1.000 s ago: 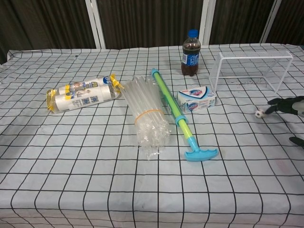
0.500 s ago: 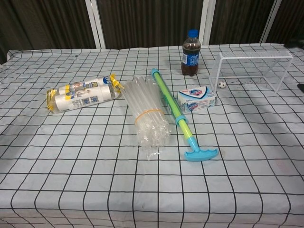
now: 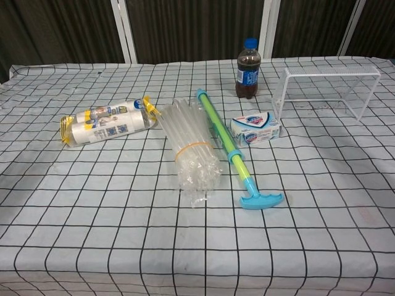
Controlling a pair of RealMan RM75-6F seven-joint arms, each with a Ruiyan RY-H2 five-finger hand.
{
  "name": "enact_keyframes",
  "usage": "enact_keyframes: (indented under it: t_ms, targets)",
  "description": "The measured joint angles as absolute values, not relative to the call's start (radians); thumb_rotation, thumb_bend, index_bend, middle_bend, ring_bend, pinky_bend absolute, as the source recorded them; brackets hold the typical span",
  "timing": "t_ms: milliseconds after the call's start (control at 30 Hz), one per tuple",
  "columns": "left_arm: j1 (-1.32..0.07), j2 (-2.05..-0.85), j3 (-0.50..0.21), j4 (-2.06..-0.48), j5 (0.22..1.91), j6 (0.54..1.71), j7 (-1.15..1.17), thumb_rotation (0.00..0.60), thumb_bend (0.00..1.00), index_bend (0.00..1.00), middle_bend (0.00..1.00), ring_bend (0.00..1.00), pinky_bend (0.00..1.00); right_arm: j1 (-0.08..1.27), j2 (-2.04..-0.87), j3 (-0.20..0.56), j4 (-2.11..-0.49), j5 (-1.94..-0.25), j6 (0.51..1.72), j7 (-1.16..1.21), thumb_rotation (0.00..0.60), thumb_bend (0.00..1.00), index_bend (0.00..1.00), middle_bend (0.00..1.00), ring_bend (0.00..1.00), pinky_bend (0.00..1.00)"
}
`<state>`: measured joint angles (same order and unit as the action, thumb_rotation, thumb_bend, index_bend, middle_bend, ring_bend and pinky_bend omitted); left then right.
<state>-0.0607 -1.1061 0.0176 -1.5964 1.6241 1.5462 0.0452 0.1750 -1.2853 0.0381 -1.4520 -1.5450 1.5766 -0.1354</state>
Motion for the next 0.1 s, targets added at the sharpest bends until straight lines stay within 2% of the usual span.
enact_keyframes:
  t_ms: [100]
  targets:
    - [-0.062, -1.112, 0.019, -1.598, 1.625, 1.542, 0.058, 0.600, 0.41, 0.06, 0.00, 0.00, 0.03, 0.156, -1.245, 0.027, -1.507, -1.537, 1.574, -0.145, 0.600, 0.53, 0.00, 0.00, 0.00, 0.00]
